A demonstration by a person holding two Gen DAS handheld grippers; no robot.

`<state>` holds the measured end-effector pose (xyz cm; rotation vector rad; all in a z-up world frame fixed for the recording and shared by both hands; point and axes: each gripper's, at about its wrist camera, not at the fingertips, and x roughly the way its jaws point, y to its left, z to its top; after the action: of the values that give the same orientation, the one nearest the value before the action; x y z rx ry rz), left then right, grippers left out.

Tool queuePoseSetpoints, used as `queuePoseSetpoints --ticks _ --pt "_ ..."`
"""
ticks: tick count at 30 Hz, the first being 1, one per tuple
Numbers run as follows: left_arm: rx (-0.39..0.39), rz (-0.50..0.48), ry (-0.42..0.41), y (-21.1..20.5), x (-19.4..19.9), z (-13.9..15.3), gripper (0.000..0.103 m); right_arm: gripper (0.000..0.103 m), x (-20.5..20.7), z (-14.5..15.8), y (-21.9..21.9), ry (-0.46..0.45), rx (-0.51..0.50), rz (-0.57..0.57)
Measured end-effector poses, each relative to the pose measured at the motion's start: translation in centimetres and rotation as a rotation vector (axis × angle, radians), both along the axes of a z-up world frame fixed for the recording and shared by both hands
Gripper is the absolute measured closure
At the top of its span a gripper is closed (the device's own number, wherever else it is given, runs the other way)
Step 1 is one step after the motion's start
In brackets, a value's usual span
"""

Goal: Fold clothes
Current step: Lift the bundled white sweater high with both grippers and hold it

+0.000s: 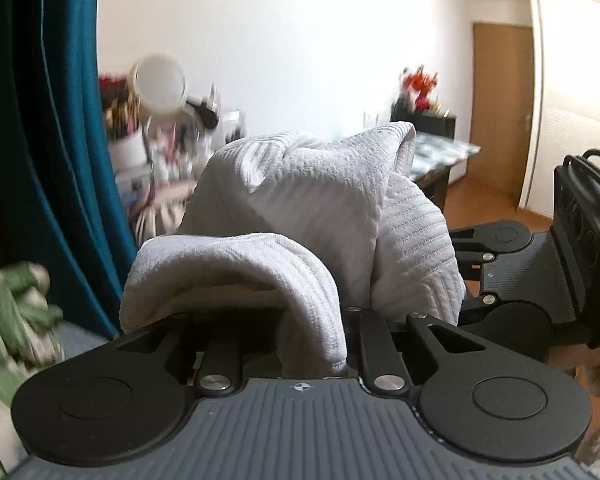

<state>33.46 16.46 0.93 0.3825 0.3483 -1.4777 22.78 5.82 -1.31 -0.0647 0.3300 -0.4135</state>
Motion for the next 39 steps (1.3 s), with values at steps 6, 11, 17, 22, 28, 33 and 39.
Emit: queuePoseSetpoints --ticks 6,11,17,22,28,33,39 --pt "-0.084 -0.071 -0.006 0.0 -1.5 2.8 0.084 0.080 -2.4 3.5 0.5 -0.005 -0.133 -0.069" --pt "-0.147 -0.155 0.027 -0.9 -3.4 3.9 0.084 0.080 -5.5 5.8 0.4 0.028 -0.178 -0.151" --pt "-0.177 -0.226 0.053 -3.4 -6.9 4.8 0.084 0.080 -10.3 7.1 -2.2 0.027 -0.196 -0.206" --pt "-0.185 -0.265 -0.007 -6.1 -10.9 5.5 0.084 0.080 -14.8 7.1 -6.5 -0.020 -0.188 -0.225" --pt "-0.182 -0.244 -0.099 -11.7 -17.4 7.4 0.084 0.080 -21.4 7.8 -14.6 -0.105 -0.163 -0.134" --pt "-0.150 -0.136 -0.094 -17.0 -22.8 9.9 0.084 0.080 -26.0 9.5 -21.5 -0.137 -0.100 -0.024" --pt "-0.142 0.024 -0.115 -20.4 -27.0 10.8 0.084 0.080 -28.3 10.2 -26.2 -0.126 -0.077 0.109"
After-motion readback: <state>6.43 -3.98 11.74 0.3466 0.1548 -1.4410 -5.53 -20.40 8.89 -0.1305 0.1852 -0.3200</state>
